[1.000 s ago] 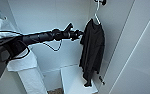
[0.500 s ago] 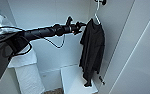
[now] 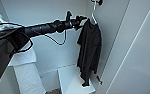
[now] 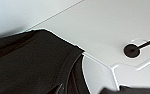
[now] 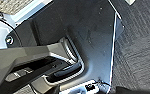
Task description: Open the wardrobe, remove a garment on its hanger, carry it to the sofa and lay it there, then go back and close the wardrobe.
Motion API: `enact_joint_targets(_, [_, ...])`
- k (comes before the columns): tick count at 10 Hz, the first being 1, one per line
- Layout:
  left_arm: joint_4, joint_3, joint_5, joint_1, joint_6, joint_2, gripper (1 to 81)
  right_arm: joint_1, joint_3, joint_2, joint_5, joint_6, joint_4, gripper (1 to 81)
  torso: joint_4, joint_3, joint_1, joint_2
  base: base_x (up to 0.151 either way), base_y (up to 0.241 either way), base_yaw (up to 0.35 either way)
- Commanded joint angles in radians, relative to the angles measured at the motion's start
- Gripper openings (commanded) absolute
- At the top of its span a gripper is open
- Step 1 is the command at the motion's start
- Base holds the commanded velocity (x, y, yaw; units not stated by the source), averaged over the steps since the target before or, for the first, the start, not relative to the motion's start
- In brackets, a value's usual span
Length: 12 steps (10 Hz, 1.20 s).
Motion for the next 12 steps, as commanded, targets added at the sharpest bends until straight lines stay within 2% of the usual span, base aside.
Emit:
enact_joint_targets(1, [0.007, -0.008, -0.011, -0.21, -0.007, 0.014, 81.1, 0.029, 0.006, -0.001, -0.062, -0.004, 0.003, 81.1, 0.0, 0.0, 0.0, 0.0, 0.0, 0.0, 0.0])
enact_joint_targets(3, [0.007, -0.026, -0.011, -0.238, -0.008, 0.037, 81.1, 0.028, 0.006, 0.0, -0.063, -0.004, 0.003, 81.1, 0.0, 0.0, 0.0, 0.0, 0.0, 0.0, 0.0])
enact_joint_targets(4, [0.006, -0.029, -0.011, -0.249, -0.008, 0.051, 81.1, 0.026, 0.006, 0.001, -0.062, -0.004, 0.004, 81.1, -0.034, 0.0, 0.0, 0.0, 0.0, 0.0, 0.0])
enact_joint_targets(5, [0.007, -0.029, -0.011, -0.253, -0.008, 0.073, 81.1, 0.026, 0.006, 0.001, -0.062, -0.004, 0.004, 81.1, -0.045, 0.0, 0.0, 0.0, 0.0, 0.0, 0.0])
enact_joint_targets(6, [0.007, -0.034, -0.011, -0.253, -0.008, 0.088, 81.1, 0.026, 0.006, 0.003, -0.062, -0.004, 0.003, 81.1, -0.02, 0.0, 0.0, 0.0, 0.0, 0.0, 0.0])
enact_joint_targets(7, [0.007, -0.04, -0.013, -0.253, -0.01, 0.099, 81.1, 0.026, 0.008, 0.004, -0.062, -0.004, 0.003, 81.1, -0.033, 0.0, 0.0, 0.0, 0.0, 0.0, 0.0])
enact_joint_targets(8, [0.007, -0.046, -0.011, -0.253, -0.01, 0.109, 81.1, 0.023, 0.008, 0.004, -0.062, -0.005, 0.003, 81.1, -0.037, 0.0, 0.0, 0.0, 0.0, 0.0, 0.0])
enact_joint_targets(11, [0.021, -0.094, -0.022, -0.252, -0.007, 0.159, 81.1, 0.018, 0.008, 0.004, -0.062, -0.004, 0.004, 81.1, -0.037, 0.0, 0.0, 0.0, 0.0, 0.0, 0.0])
enact_joint_targets(12, [0.033, -0.118, -0.065, -0.247, 0.001, 0.178, 81.1, 0.014, 0.008, 0.009, -0.062, -0.004, 0.003, 81.1, -0.037, 0.0, 0.0, 0.0, 0.0, 0.0, 0.0])
